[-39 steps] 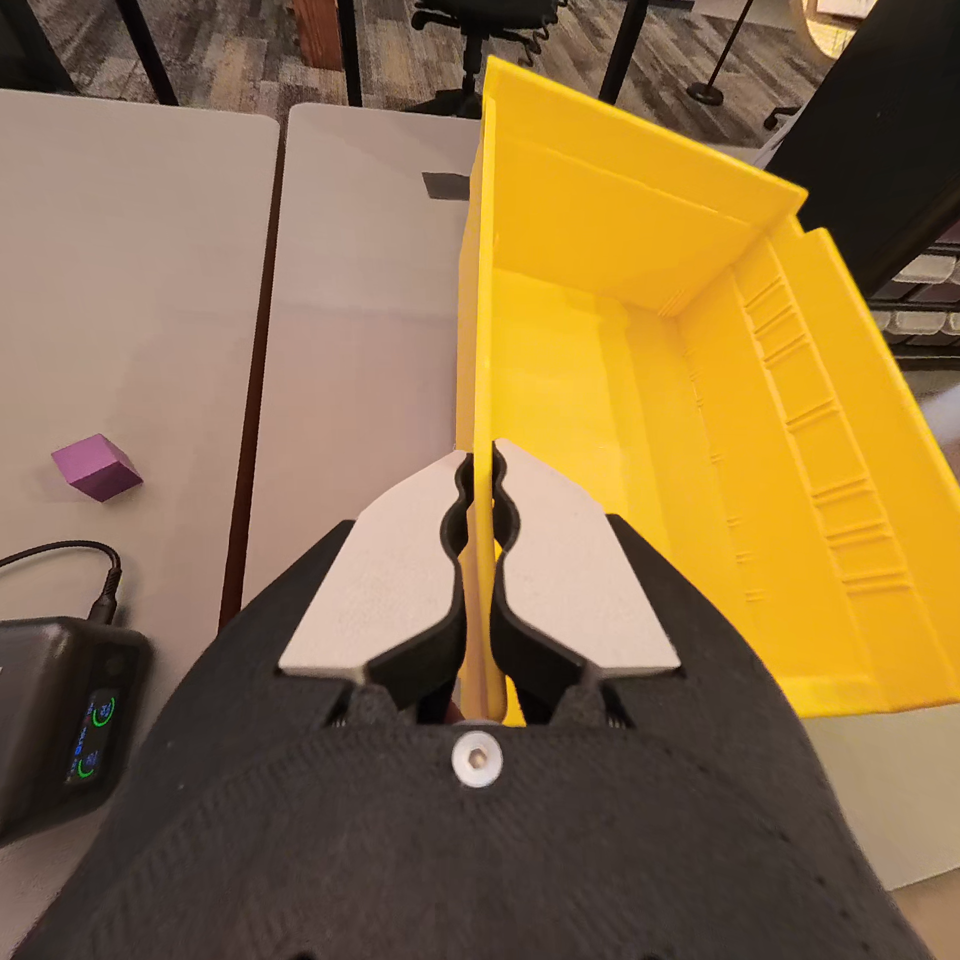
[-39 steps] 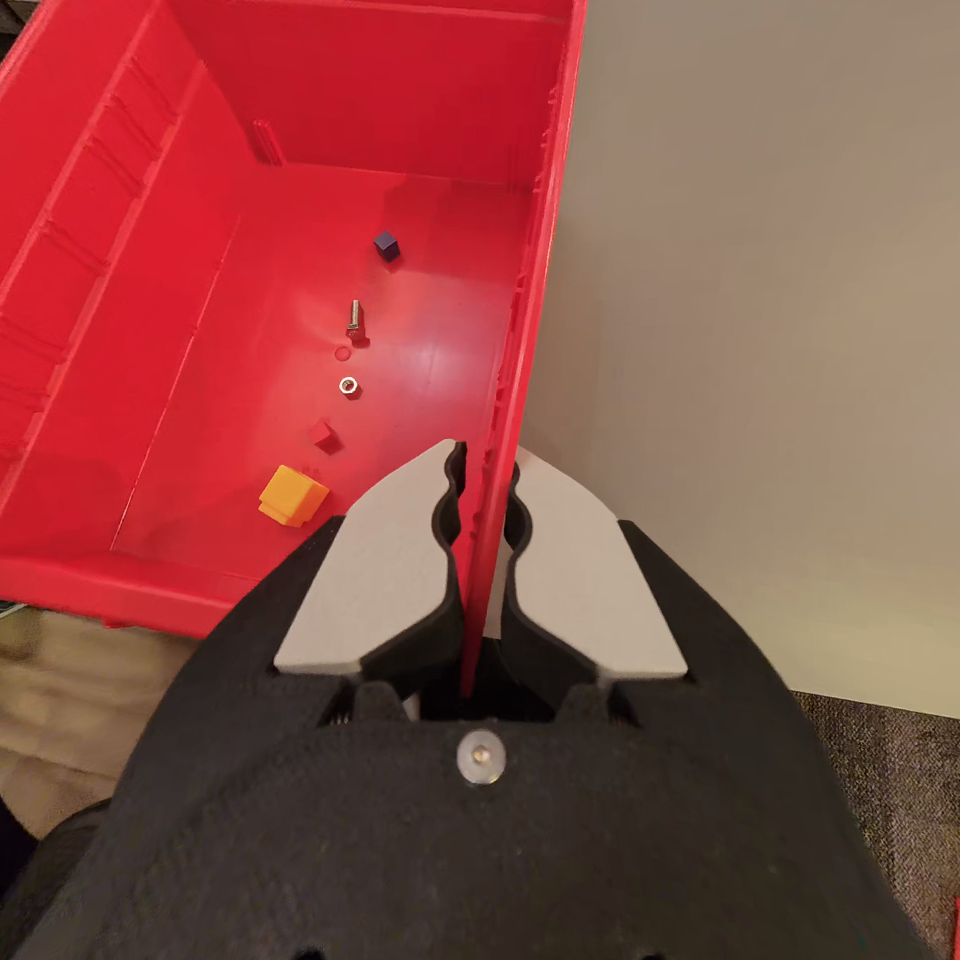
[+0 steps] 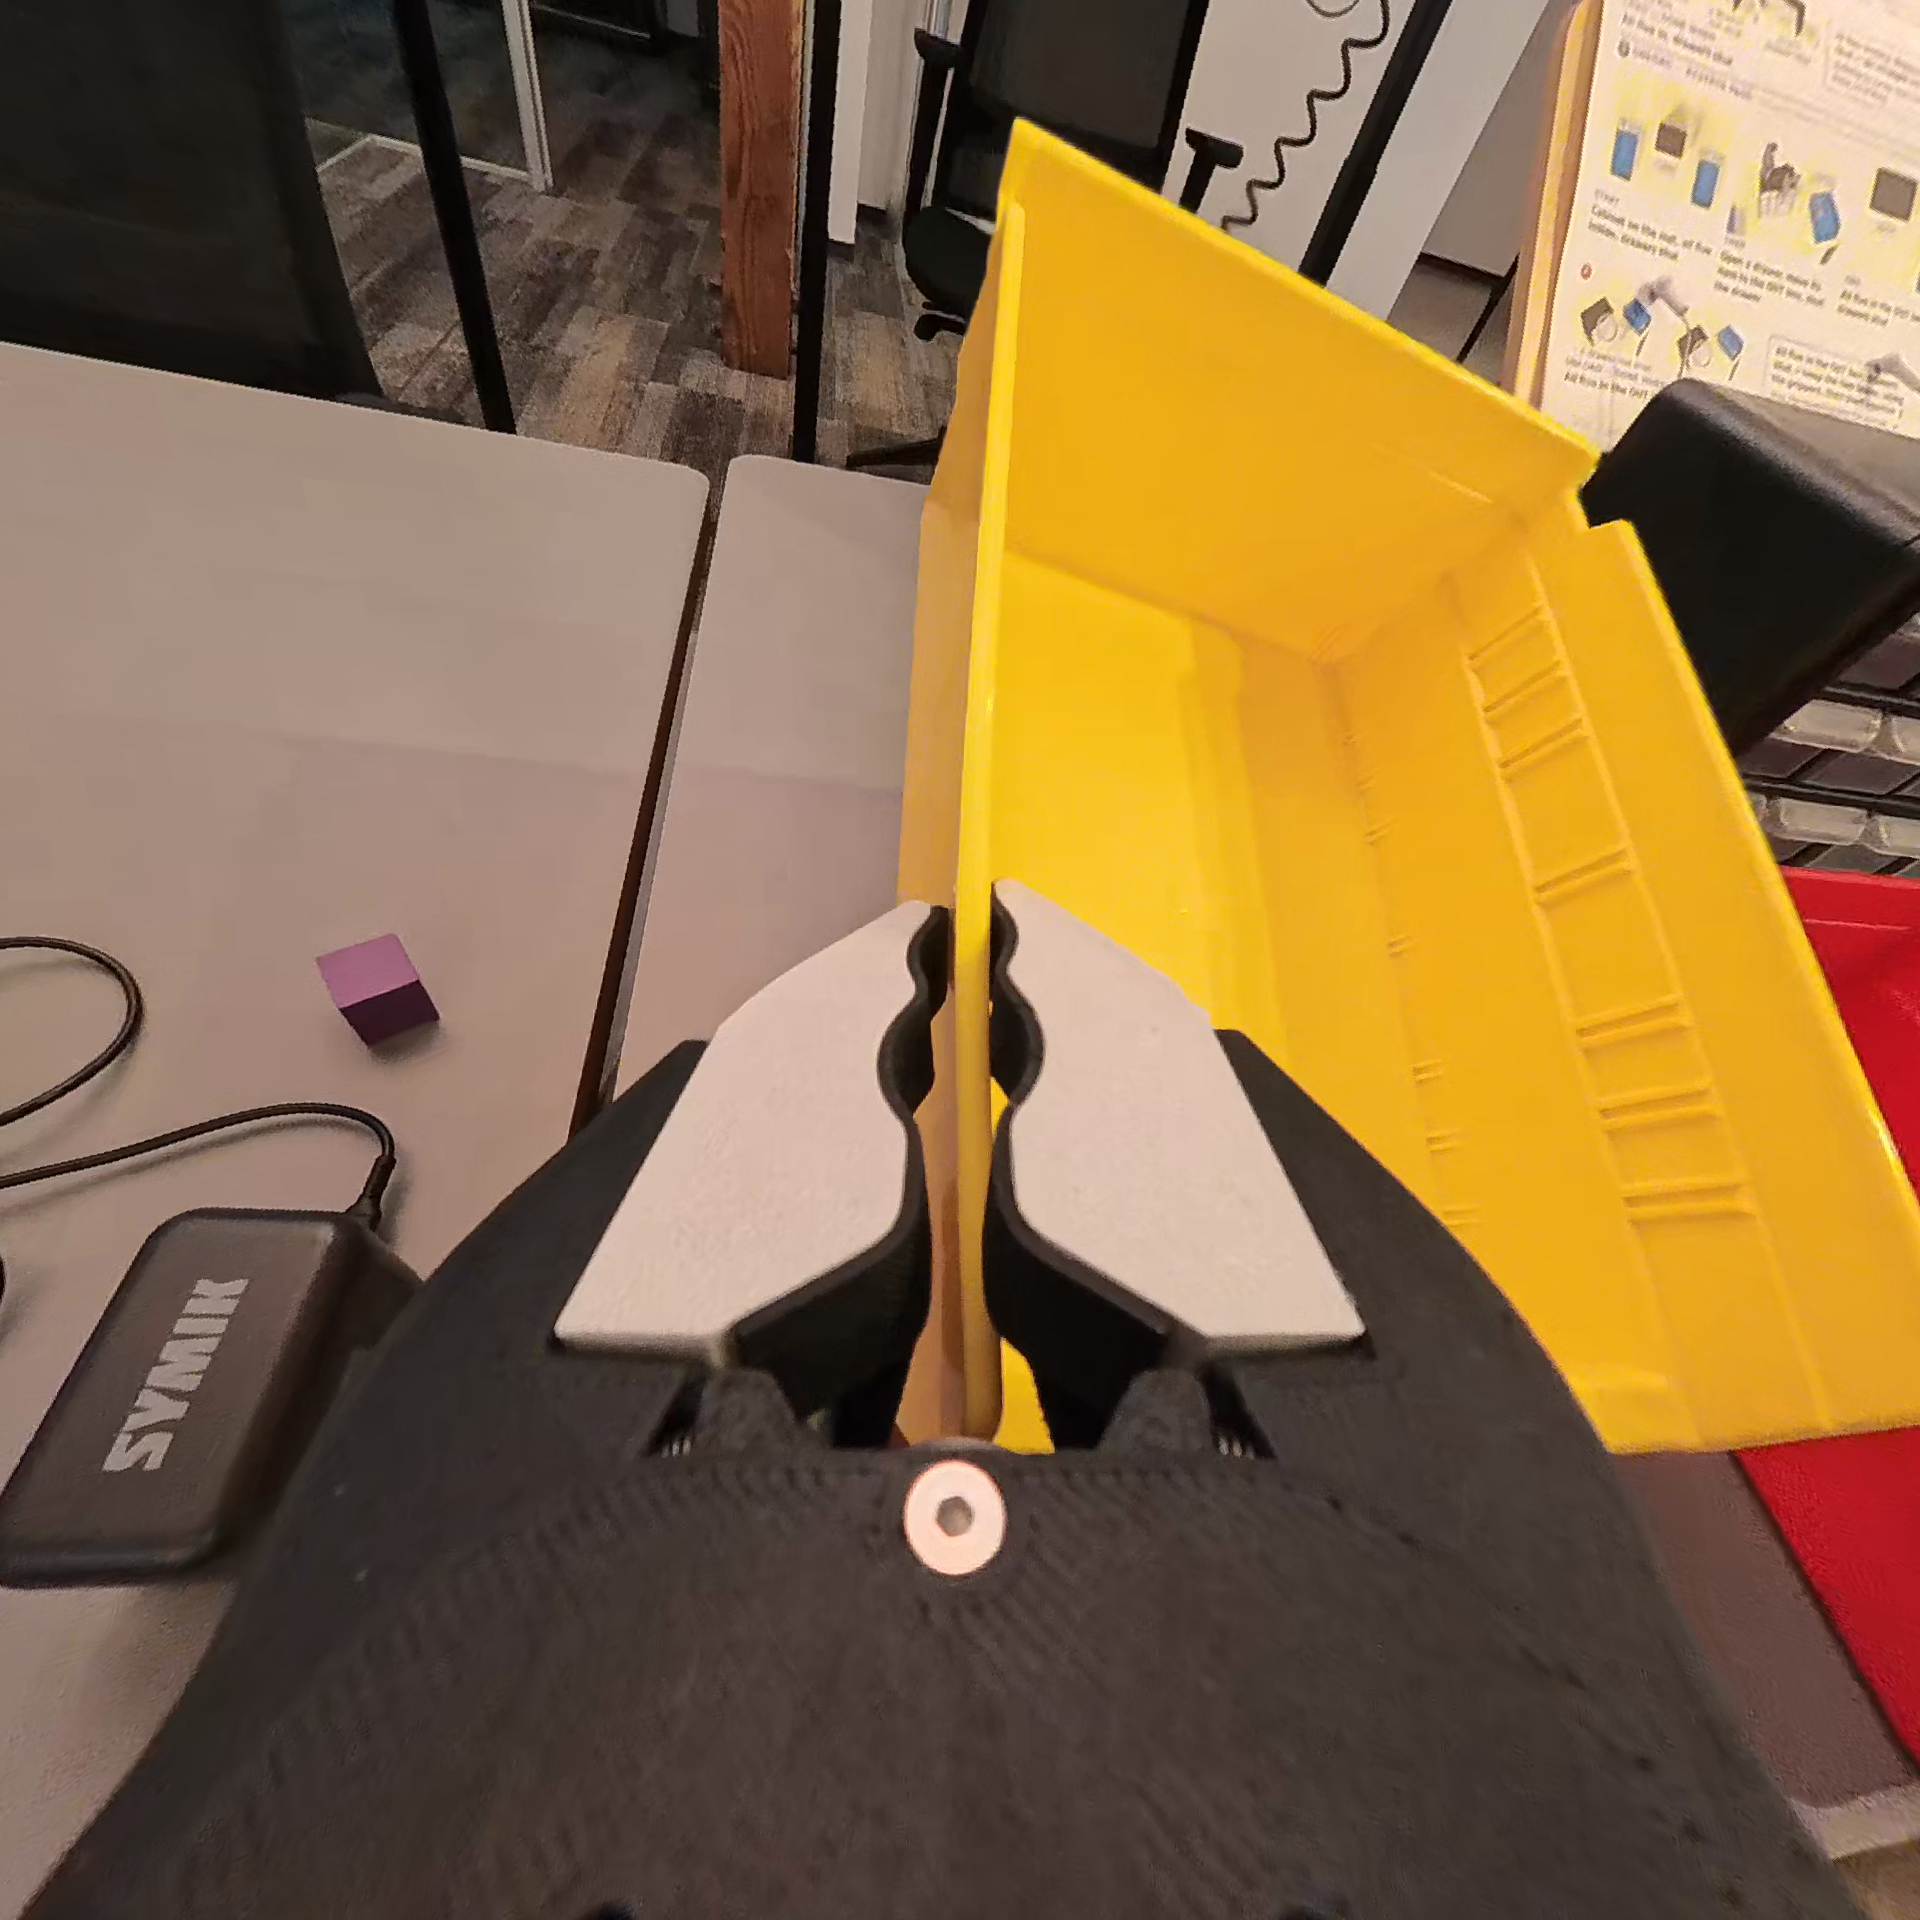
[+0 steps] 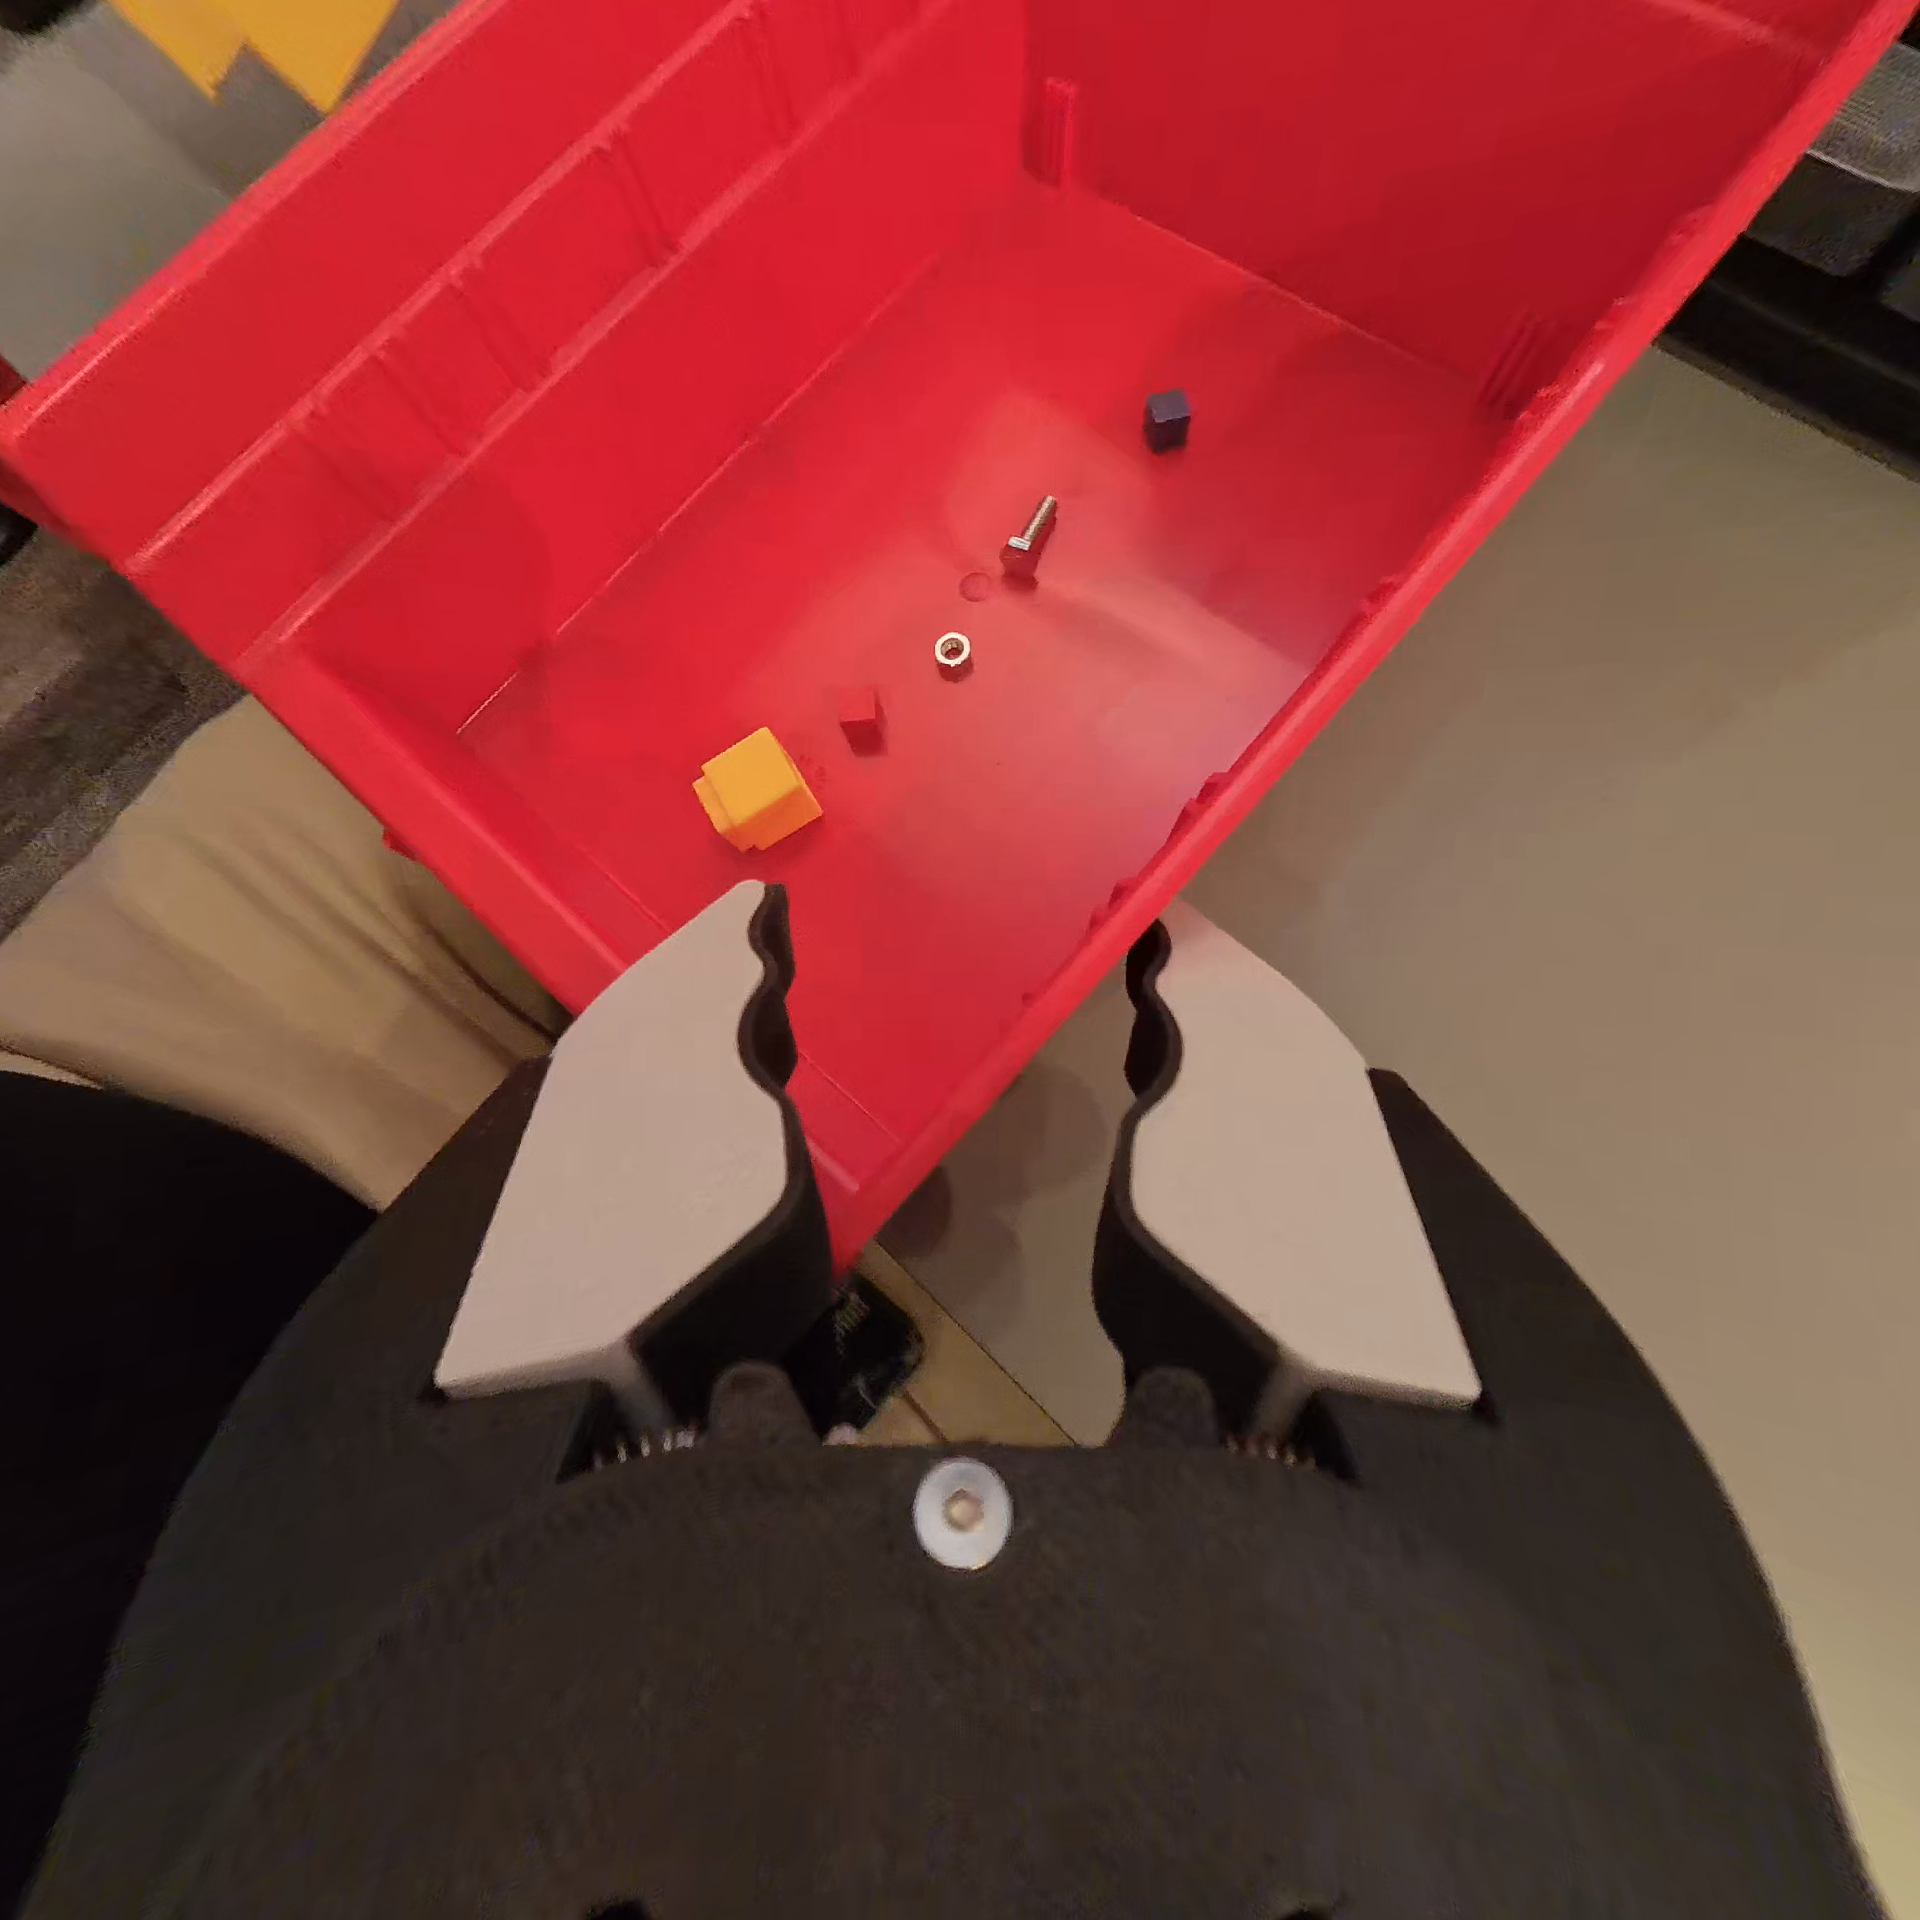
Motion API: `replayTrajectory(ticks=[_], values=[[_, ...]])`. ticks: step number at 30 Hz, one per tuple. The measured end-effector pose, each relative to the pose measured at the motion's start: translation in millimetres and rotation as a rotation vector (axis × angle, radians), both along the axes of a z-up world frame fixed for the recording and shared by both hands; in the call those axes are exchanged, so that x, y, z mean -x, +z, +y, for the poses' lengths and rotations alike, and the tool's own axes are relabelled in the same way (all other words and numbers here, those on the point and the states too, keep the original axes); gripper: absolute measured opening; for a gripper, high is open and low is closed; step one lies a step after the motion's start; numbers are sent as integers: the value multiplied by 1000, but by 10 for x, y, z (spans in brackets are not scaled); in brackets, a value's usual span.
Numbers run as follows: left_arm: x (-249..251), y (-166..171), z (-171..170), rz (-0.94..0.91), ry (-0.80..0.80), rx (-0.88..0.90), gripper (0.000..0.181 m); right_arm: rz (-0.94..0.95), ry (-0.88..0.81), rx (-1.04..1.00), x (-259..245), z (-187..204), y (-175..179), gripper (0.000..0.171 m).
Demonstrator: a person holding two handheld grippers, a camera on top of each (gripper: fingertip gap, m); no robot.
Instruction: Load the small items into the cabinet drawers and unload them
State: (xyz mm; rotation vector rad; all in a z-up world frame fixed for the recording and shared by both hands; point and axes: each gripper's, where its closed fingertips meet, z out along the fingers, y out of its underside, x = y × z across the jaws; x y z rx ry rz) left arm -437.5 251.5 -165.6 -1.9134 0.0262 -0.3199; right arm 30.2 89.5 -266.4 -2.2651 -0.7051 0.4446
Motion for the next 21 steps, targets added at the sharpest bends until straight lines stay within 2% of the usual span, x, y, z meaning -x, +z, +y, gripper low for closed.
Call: replayTrajectory(ticks=[13, 17, 21], values=[[46, 370, -130, -35, -13, -87, 4, 31, 203, -13, 1111, 134, -38, 73], [117, 547, -192, -18, 7, -127, 5, 17, 235, 5, 1291, 328, -22, 72], [265, 744, -318, 23, 25, -152, 4, 30, 290, 26, 1492, 350, -44, 79]])
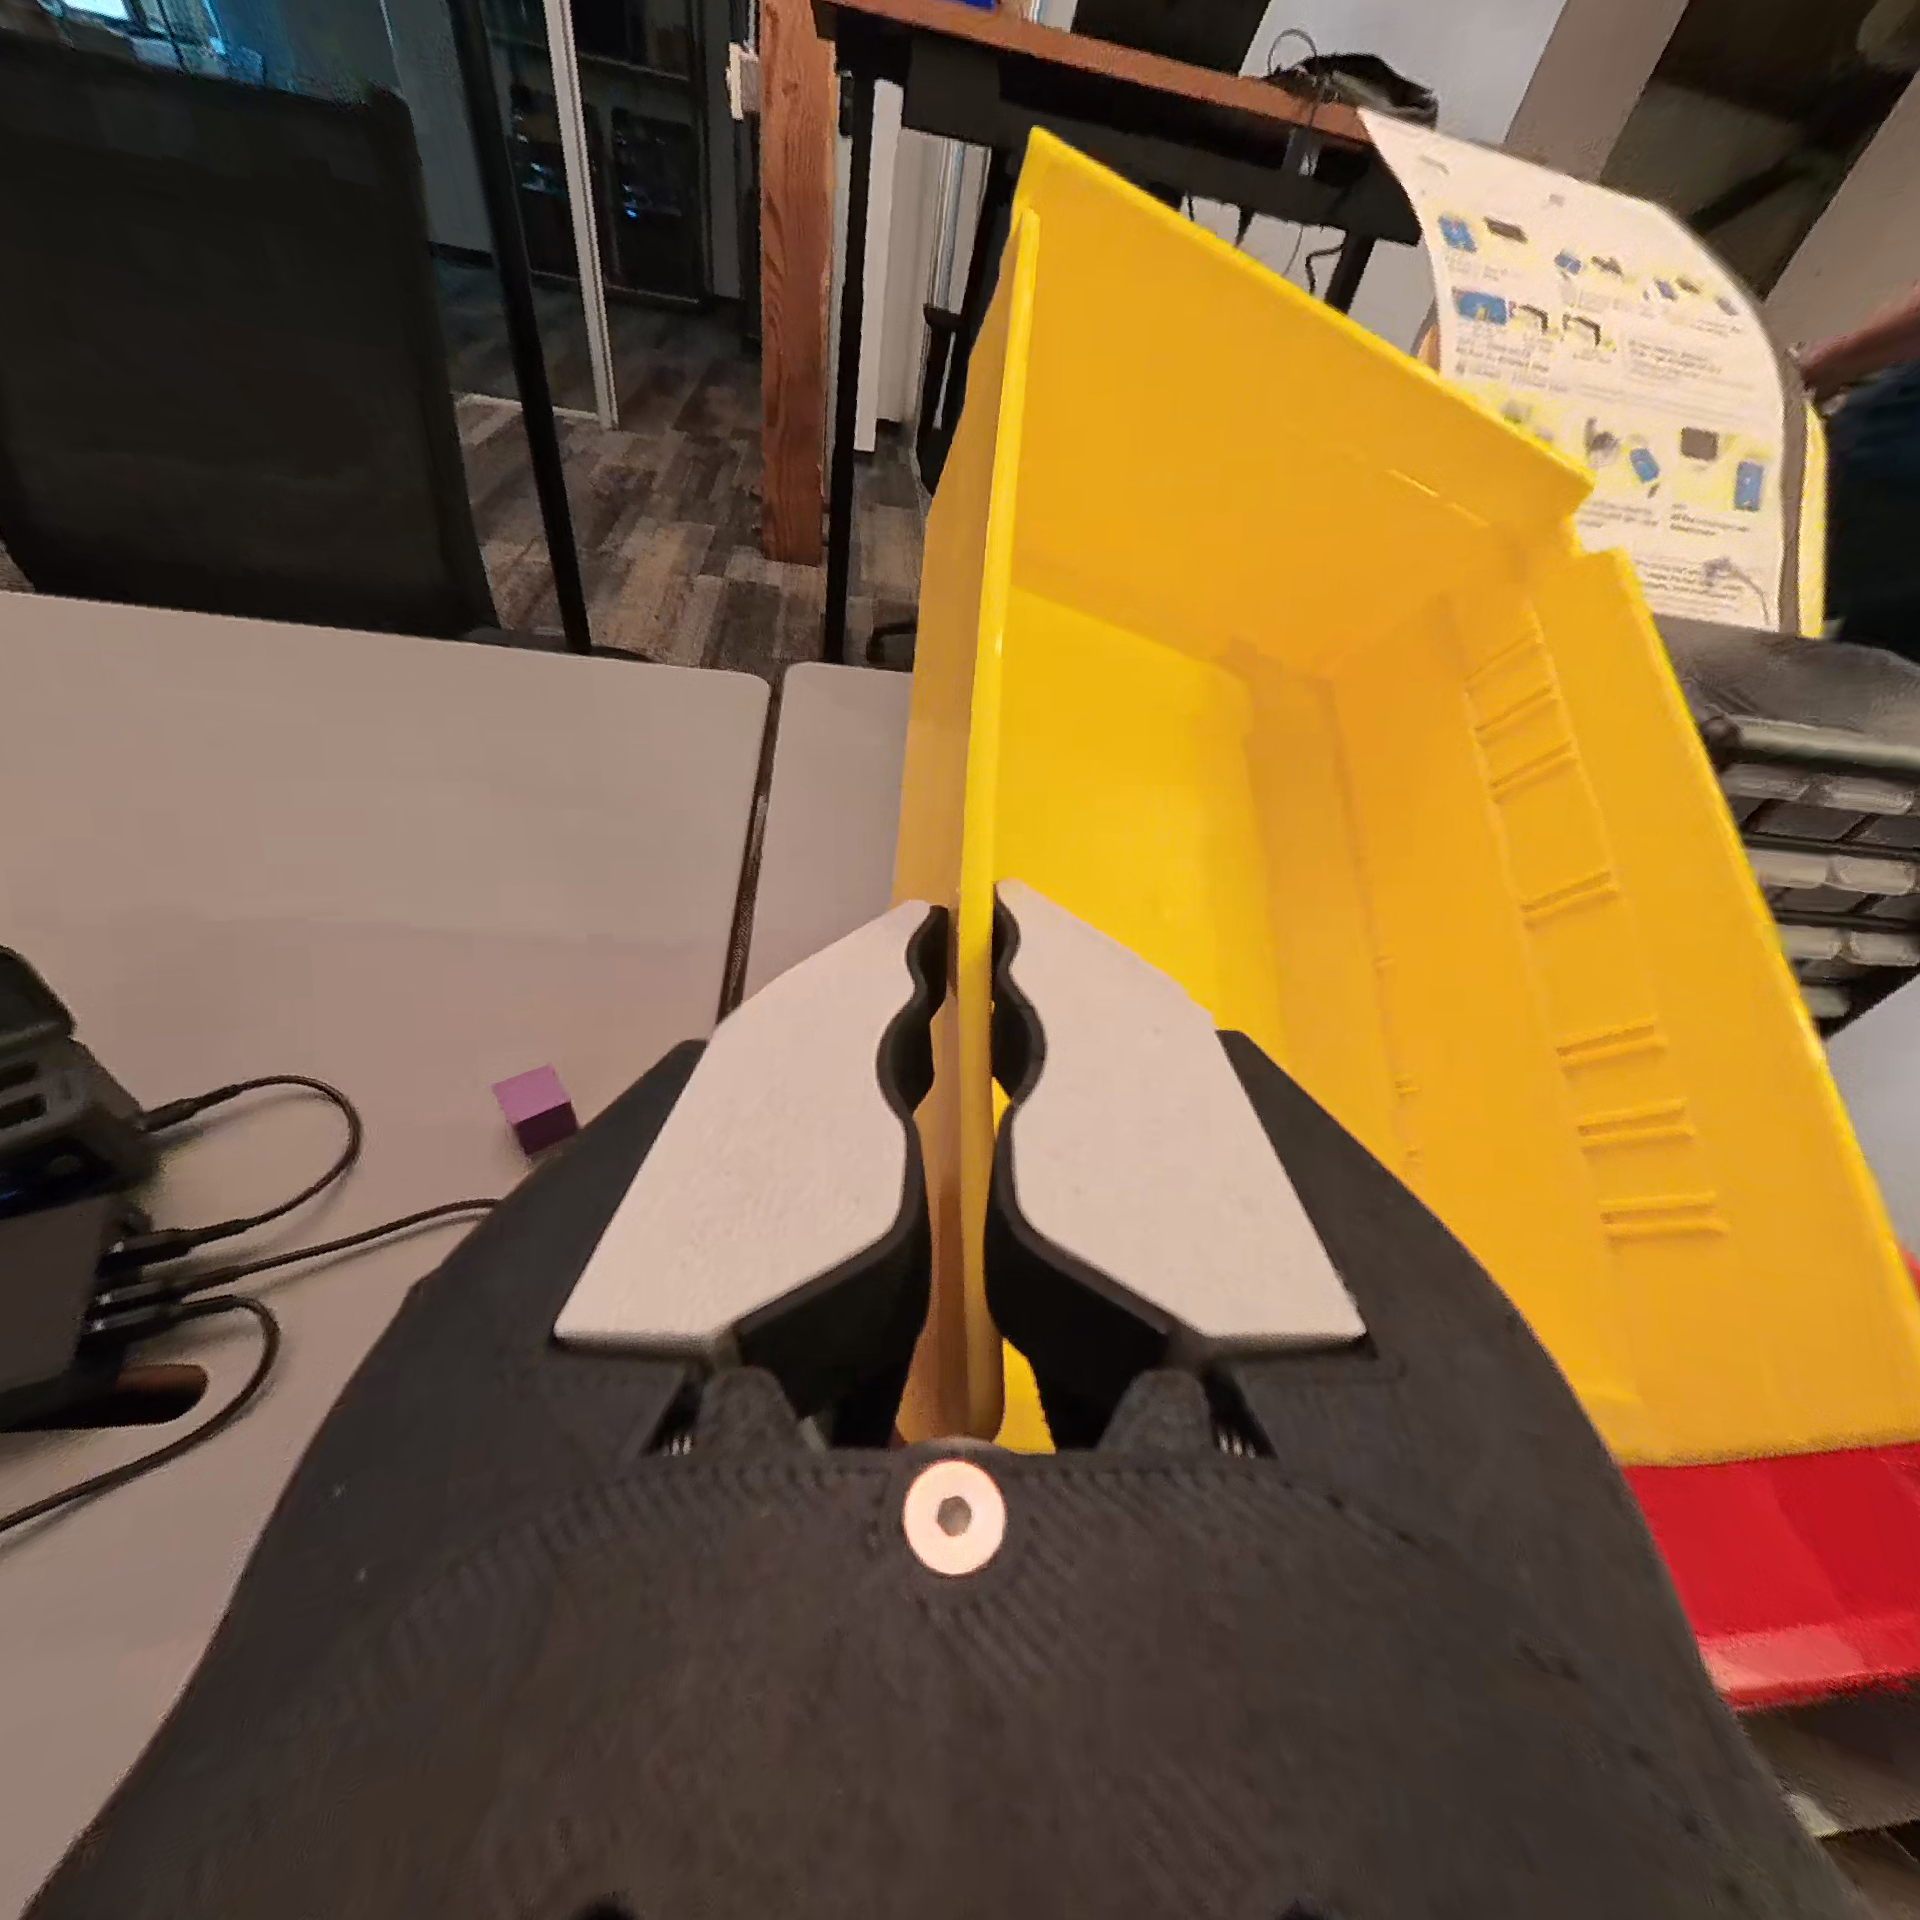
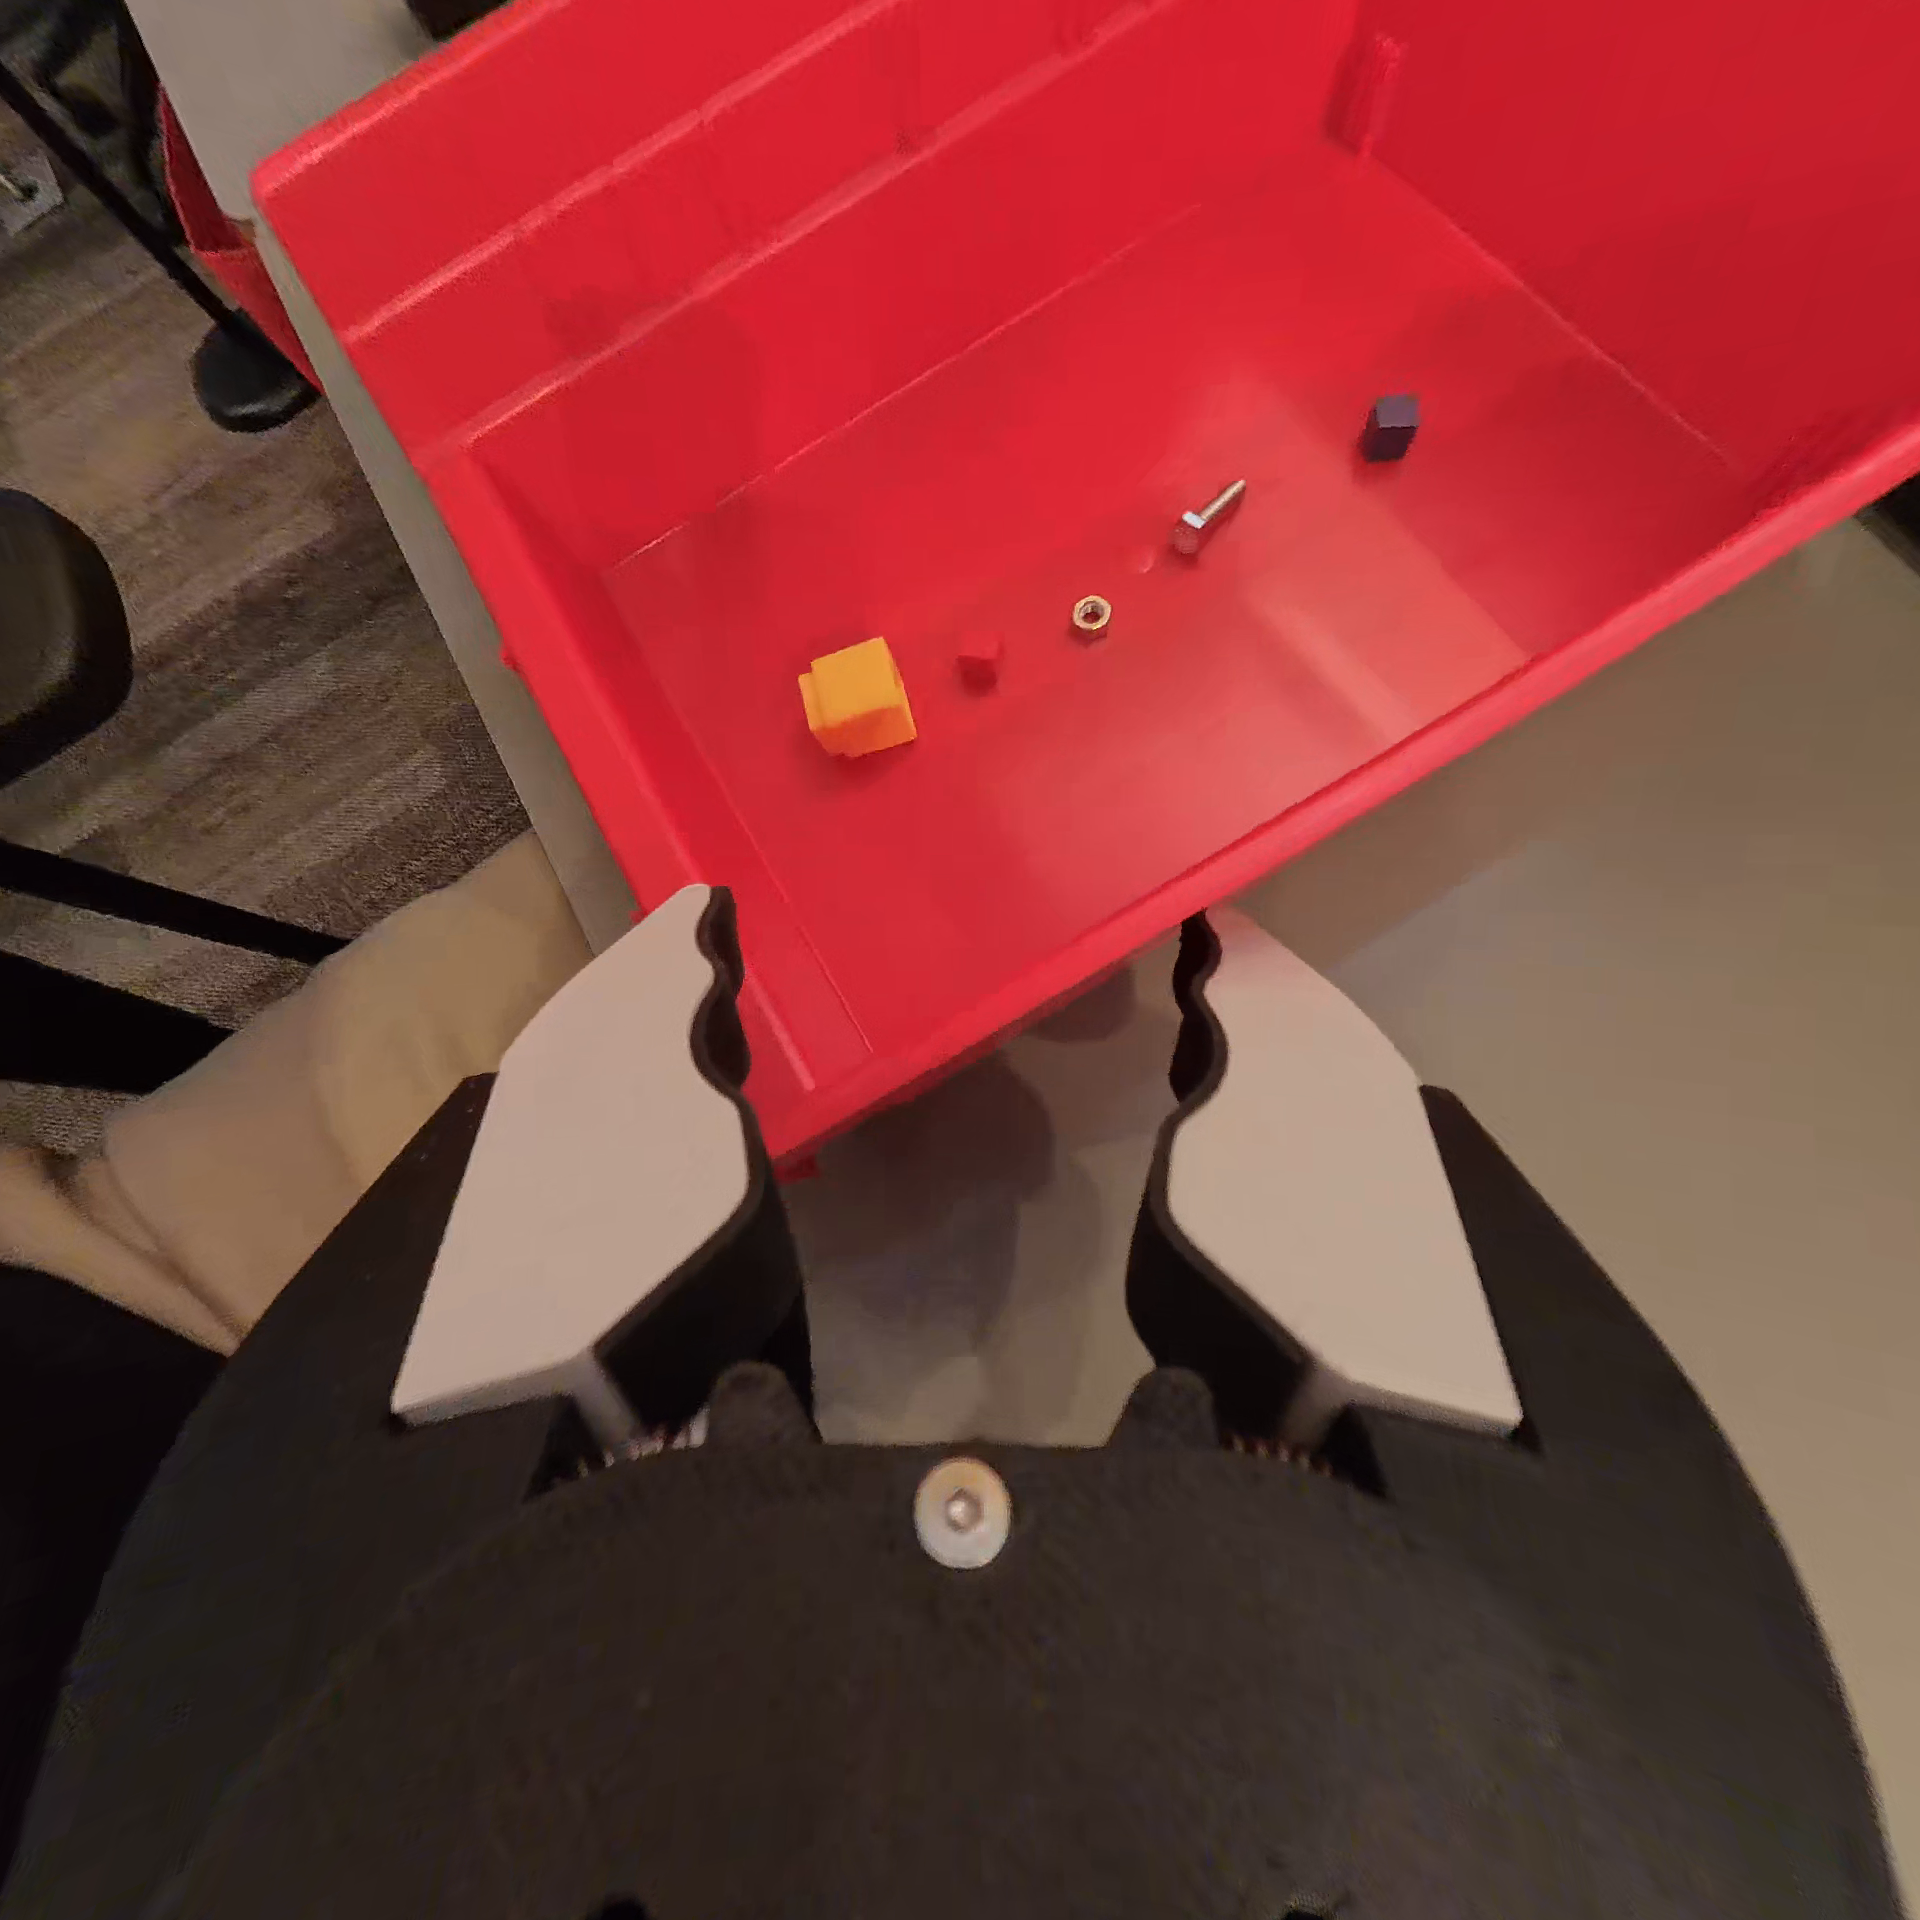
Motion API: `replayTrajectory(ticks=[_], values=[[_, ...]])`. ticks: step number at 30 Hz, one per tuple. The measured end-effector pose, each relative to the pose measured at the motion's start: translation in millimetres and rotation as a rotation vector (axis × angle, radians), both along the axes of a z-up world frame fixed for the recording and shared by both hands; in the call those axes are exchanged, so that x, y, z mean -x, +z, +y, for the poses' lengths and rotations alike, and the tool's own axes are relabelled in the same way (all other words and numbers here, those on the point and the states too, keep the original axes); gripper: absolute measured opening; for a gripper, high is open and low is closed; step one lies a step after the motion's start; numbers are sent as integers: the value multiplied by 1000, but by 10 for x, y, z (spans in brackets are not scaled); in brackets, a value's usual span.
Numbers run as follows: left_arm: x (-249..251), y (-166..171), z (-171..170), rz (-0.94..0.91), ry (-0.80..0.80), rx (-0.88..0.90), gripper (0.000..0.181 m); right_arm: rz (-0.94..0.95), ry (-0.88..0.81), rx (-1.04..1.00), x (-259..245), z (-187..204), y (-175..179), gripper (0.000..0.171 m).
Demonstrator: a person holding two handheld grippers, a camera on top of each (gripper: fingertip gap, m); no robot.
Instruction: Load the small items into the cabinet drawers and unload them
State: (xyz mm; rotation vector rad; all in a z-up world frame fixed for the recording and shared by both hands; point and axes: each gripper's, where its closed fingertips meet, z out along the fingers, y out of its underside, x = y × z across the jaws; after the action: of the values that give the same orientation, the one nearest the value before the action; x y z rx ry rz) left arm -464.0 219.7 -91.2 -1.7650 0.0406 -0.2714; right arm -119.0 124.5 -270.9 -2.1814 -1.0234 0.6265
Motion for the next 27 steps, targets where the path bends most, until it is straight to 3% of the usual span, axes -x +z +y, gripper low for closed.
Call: replayTrajectory(ticks=[7, 11, 18, 20, 21, 27], values=[[328, 527, -385, 61, 102, -134, 4, 10, 81, 1, 146, -55, 30, 82], [80, 927, -596, 127, 76, -210, 4, 47, 51, -24, -133, -50, 221, 86], [-1442, 1140, -559, 138, -223, -254, 1, 218, -70, -182, -998, -85, 975, 83], [-1942, 1084, -535, 135, -310, -255, 2, 279, -60, -190, -1320, -231, 1183, 61], [-2171, 1046, -523, 123, -348, -260, 2, 315, -34, -180, -1461, -352, 1281, 60], [-3470, 762, -481, 156, -524, -190, 2, 346, -183, -220, -2371, -728, 1532, 82]])
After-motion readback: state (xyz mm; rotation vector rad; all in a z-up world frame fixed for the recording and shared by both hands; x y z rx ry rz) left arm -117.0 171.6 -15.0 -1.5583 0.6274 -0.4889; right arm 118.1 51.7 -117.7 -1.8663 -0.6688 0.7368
